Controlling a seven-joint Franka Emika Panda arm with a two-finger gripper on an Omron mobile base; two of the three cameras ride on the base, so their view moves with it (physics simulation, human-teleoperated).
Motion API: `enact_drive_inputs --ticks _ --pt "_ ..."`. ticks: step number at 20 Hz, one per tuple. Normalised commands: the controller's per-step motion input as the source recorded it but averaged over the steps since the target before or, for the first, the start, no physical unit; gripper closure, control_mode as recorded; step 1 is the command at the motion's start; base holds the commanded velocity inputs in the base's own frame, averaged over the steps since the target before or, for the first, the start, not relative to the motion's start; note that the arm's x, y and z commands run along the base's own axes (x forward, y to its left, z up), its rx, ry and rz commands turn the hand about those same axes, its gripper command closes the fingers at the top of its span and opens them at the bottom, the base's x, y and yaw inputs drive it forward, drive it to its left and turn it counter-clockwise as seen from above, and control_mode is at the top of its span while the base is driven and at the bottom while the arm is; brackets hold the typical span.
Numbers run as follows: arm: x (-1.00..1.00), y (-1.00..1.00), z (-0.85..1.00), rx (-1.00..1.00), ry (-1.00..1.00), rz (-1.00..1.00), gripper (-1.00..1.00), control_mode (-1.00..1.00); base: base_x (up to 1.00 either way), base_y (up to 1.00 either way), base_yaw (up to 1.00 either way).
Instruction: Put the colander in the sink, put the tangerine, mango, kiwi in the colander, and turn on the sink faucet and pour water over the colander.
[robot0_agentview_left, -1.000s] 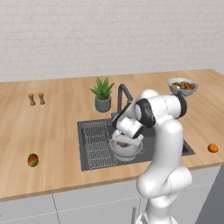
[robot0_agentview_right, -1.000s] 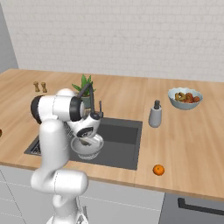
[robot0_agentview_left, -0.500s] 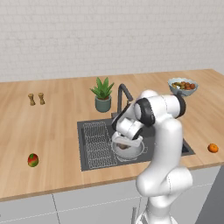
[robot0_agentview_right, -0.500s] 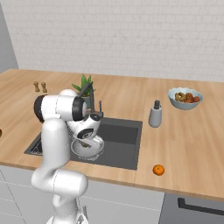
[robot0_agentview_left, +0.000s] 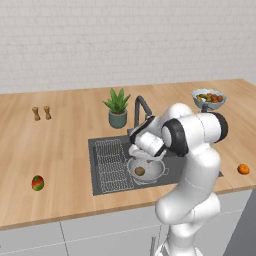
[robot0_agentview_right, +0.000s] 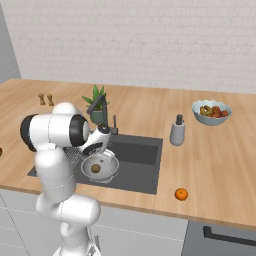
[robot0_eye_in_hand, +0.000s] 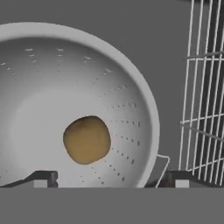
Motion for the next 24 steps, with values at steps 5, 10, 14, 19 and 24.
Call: enact_drive_inputs --ticks 5,10,14,19,24 --pt "-0.15 -0.61 0.70 0.00 -0.16 0.00 -1.00 -1.00 0.00 0.00 0.00" --pt "-0.27 -0.82 0.80 0.00 -0.13 -0.06 -1.00 -1.00 0.00 0.00 0.00" --pt "-0.05 -0.55 0.97 0.04 -0.01 -0.35 -1.00 -1.00 0.00 0.00 0.00" --pt "-0.03 -0.25 0.65 0.12 0.09 -0.85 -1.00 -1.00 0.00 0.00 0.00" --pt "-0.16 -0.03 0.48 0.18 0.14 -0.90 -1.00 -1.00 0.00 0.00 0.00"
